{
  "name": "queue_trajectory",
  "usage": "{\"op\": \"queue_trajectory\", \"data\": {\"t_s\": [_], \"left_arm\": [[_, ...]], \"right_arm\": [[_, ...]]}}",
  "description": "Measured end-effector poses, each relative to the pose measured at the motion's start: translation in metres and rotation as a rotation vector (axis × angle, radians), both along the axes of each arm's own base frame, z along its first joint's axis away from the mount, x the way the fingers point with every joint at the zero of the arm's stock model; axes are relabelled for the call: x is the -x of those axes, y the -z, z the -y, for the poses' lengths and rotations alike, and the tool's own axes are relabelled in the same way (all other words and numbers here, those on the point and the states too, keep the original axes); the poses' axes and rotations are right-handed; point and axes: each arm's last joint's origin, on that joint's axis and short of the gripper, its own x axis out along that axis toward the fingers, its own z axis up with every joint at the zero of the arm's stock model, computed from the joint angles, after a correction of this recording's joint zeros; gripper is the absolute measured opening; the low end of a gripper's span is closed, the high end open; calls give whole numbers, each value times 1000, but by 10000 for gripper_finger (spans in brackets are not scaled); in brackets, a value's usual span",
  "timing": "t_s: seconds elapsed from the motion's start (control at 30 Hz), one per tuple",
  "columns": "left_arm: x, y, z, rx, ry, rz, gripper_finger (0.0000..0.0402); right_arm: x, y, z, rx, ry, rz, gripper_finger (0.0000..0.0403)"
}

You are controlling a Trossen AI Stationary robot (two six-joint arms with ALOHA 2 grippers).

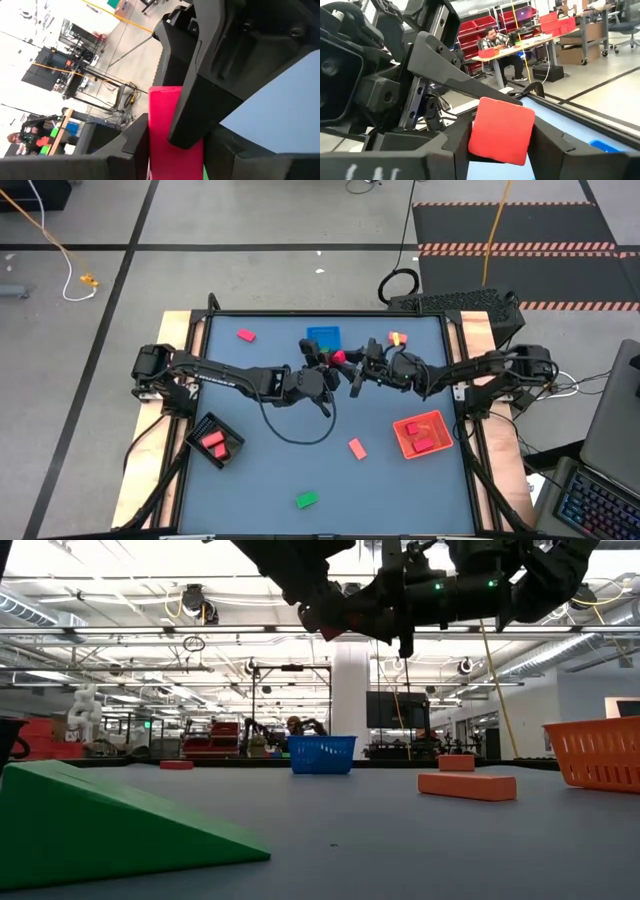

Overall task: Sort & place blocks by color
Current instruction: Put the red block into the orange bin

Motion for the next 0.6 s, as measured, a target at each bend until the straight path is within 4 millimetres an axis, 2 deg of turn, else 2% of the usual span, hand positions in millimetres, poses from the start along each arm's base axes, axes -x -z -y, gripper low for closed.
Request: {"op": "queue_trajectory", "data": {"t_s": [0.07,0.17,0.27,0.33,0.43,0.5,0.6], "left_arm": [[1,0,0,-11,-27,5,163],[4,-1,0,-54,-131,8,236],[13,-9,1,-33,-204,48,297],[22,-14,2,6,-226,59,321],[37,-17,0,95,-248,55,330],[48,-22,-6,162,-254,38,320],[54,-27,-17,258,-230,33,295]], "right_arm": [[0,0,0,36,-20,-17,140],[0,2,1,72,-11,-49,121],[3,5,1,82,-13,-110,121],[7,4,-1,73,-25,-165,121],[19,2,-4,48,-52,-279,121],[29,-4,-9,36,-81,-321,121],[45,-14,-20,21,-132,-383,121]]}}
